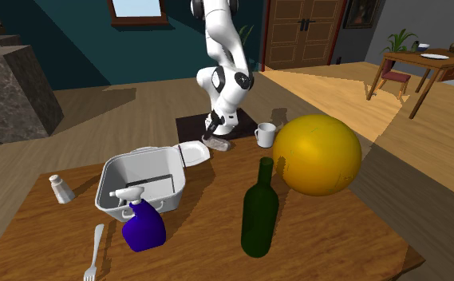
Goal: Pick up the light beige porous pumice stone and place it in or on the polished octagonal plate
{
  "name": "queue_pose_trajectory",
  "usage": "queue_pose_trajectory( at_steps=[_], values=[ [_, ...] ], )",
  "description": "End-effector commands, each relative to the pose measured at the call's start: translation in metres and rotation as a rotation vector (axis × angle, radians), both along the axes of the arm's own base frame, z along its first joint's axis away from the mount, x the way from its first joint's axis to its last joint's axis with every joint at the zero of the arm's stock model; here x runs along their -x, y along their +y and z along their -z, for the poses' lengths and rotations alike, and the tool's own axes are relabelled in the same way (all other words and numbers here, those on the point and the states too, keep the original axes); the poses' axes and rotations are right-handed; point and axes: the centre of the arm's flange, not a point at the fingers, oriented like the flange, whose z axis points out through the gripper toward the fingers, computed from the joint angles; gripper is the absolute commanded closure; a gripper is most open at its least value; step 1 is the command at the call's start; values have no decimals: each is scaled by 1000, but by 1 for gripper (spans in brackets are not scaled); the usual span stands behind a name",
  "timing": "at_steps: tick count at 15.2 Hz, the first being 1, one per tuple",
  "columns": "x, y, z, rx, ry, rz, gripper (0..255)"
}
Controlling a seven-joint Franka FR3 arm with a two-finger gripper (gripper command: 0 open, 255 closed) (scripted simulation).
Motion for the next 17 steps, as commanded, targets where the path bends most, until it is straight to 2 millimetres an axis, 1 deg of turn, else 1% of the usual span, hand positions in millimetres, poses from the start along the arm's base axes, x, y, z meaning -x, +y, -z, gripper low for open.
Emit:
queue_pose_trajectory(
  at_steps=[1, 5, 12, 13, 17],
  values=[
    [6, -3, 10, -1, -1, -14, 0],
    [13, -9, 27, -1, -1, -14, 0],
    [13, -9, 27, -1, 0, -14, 0],
    [13, -9, 27, -1, 0, -14, 255],
    [13, -9, 27, -1, 0, -14, 255]
  ],
)
